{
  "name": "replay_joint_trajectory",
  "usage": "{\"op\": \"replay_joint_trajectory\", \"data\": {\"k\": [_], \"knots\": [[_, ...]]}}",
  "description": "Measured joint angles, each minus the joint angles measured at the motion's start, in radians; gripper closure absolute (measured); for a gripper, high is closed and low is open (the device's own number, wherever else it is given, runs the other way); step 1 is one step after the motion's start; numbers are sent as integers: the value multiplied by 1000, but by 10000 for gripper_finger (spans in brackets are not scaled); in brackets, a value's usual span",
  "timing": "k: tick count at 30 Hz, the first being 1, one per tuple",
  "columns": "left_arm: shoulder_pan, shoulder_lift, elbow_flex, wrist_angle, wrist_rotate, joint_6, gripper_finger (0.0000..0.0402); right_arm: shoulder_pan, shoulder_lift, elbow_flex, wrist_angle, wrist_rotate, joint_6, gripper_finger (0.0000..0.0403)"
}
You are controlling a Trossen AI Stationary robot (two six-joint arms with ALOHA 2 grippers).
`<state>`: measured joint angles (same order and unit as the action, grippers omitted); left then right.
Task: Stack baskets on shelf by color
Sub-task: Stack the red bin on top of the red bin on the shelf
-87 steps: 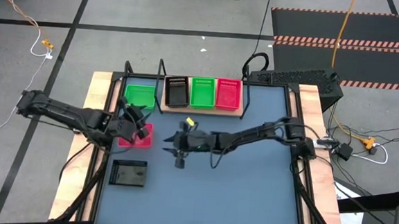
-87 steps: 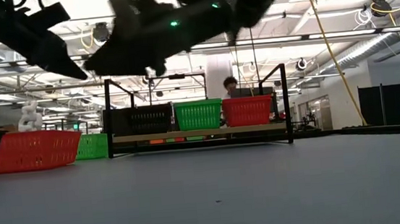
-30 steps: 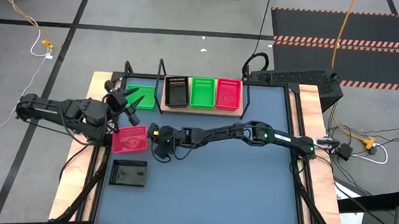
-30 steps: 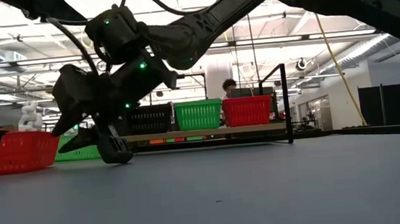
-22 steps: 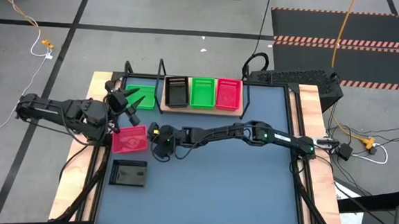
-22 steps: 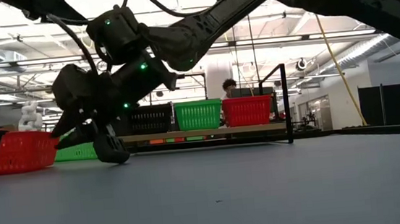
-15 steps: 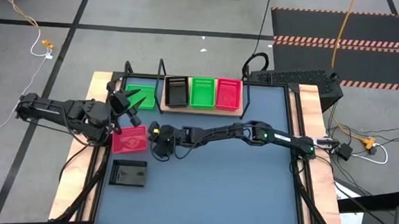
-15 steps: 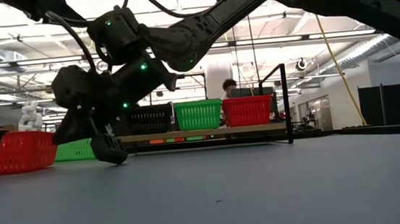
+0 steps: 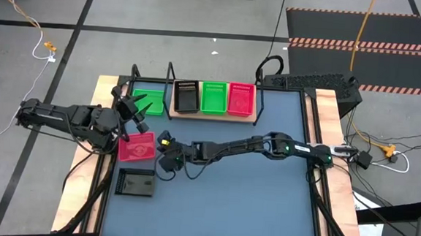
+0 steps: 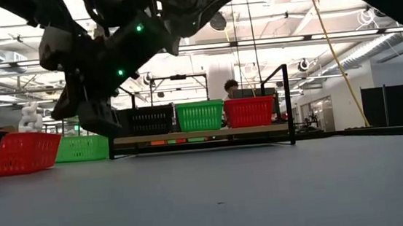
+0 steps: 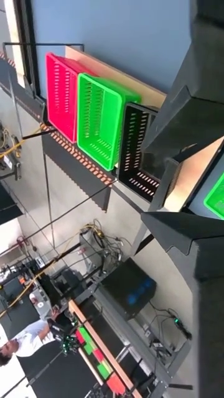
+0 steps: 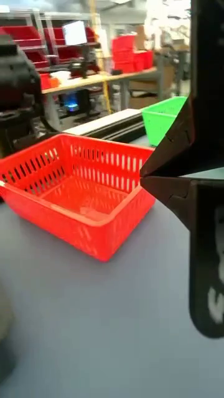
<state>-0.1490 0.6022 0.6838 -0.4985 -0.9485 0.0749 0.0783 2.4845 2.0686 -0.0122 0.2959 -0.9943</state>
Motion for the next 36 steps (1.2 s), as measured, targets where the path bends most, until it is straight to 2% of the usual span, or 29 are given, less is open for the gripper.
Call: {"op": "replay_joint_trajectory", "data": {"k": [6, 10, 15, 19, 23, 29, 36], "knots": [[0, 0, 0, 6, -2, -9, 234, -51, 1, -1, 8, -130, -46, 373], [0, 0, 0, 23, -2, -9, 234, -87, 8, 0, 6, -252, -111, 326], [0, 0, 0, 30, -2, -6, 234, -95, 24, -1, 66, -293, -289, 259], [4, 0, 0, 47, -2, 3, 234, -90, 35, 1, 192, -373, -326, 223], [5, 0, 0, 78, -1, 8, 234, -88, 47, 1, 198, -400, -335, 217], [4, 0, 0, 91, 1, 22, 234, -92, 68, 1, 106, -348, -404, 222], [5, 0, 0, 102, 1, 46, 234, -90, 90, 1, 132, -376, -424, 222]]}}
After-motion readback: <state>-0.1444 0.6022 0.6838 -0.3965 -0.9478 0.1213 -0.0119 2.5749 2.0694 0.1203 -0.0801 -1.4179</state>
